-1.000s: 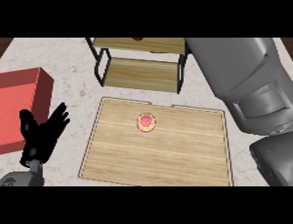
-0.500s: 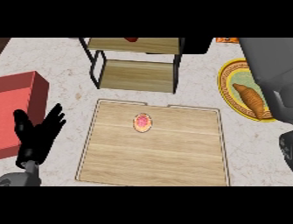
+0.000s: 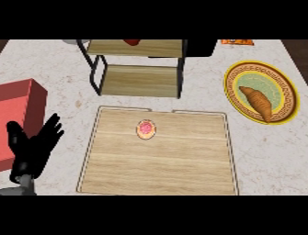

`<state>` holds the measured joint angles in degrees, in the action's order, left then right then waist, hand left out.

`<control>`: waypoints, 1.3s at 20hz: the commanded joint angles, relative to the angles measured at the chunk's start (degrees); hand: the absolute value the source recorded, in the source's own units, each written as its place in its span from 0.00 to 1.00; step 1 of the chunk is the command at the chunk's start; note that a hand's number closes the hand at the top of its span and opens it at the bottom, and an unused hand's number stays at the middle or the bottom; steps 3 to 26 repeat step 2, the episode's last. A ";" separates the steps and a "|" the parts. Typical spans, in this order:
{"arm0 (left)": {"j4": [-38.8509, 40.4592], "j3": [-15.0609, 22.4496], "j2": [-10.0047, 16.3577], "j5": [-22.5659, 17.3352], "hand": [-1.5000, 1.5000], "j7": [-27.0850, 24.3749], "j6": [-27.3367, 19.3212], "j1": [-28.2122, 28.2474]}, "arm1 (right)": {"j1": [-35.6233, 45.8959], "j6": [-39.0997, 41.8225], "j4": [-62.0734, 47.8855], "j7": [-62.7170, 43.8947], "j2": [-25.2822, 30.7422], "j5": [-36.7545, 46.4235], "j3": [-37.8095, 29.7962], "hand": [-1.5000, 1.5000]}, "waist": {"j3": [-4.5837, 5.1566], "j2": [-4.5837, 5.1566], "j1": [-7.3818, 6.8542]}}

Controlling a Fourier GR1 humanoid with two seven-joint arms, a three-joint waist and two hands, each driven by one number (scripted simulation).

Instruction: Pick the bell pepper from the tray and place it in the tiered shelf

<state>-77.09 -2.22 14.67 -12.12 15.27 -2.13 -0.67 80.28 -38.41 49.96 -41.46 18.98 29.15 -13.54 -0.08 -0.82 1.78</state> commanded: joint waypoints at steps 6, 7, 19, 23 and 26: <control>-1.80 1.55 -1.79 1.35 0.50 1.23 -1.57 1.36 | -8.24 8.54 15.26 -6.59 4.13 -2.90 0.59 0.00 | 0.04 -0.04 0.07; -1.80 1.55 -1.79 1.35 0.50 1.23 -1.57 1.36 | -8.24 8.54 15.26 -6.59 4.13 -2.90 0.59 0.00 | 0.04 -0.04 0.07; -1.80 1.55 -1.79 1.35 0.50 1.23 -1.57 1.36 | -8.24 8.54 15.26 -6.59 4.13 -2.90 0.59 0.00 | 0.04 -0.04 0.07; -1.80 1.55 -1.79 1.35 0.50 1.23 -1.57 1.36 | -8.24 8.54 15.26 -6.59 4.13 -2.90 0.59 0.00 | 0.04 -0.04 0.07; -1.80 1.55 -1.79 1.35 0.50 1.23 -1.57 1.36 | -8.24 8.54 15.26 -6.59 4.13 -2.90 0.59 0.00 | 0.04 -0.04 0.07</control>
